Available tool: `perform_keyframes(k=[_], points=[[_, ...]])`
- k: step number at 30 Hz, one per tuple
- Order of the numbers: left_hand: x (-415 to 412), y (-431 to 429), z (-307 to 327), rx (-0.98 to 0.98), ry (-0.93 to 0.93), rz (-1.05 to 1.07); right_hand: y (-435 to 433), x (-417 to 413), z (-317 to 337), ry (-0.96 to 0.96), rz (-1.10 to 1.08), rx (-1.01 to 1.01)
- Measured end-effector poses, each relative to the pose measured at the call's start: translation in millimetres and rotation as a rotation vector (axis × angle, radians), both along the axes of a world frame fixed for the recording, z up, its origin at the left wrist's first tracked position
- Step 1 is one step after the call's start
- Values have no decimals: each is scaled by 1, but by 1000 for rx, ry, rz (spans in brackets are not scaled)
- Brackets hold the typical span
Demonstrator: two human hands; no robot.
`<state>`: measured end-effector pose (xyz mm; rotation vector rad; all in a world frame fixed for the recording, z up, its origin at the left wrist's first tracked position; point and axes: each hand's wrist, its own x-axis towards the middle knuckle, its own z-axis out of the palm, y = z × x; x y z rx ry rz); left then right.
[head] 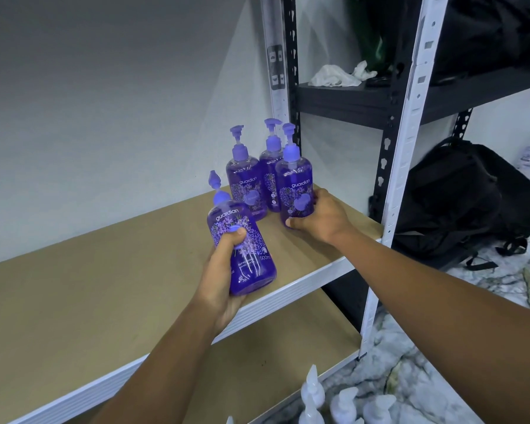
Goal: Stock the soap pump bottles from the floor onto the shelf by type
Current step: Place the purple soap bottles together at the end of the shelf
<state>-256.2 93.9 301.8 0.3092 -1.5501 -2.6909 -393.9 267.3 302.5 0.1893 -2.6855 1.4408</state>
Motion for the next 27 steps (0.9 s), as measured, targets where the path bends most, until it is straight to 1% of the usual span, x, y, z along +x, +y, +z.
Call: perform_keyframes(k=[3,6,8,12,15,17,21,24,27], points=[[0,0,-2,-9,4,8,4,9,0,-31,9,4],[0,-1,-3,-15,1,7,13,19,-1,-29,20,72],[0,0,-3,-39,9,14,20,25,-1,12,26,186],[1,5,2,-114,18,83,36,35,-7,131,52,520],[-8,9,11,-291,62,193,42,37,-17,61,103,706],[-14,12,16,-424,123,218,42,37,-22,21,123,745],[-26,13,18,-635,204,179,41,37,-26,24,114,745],[-32,13,12,-717,248,135,41,36,-28,32,108,752],[-32,14,6,-739,280,135,41,36,-28,45,101,758]])
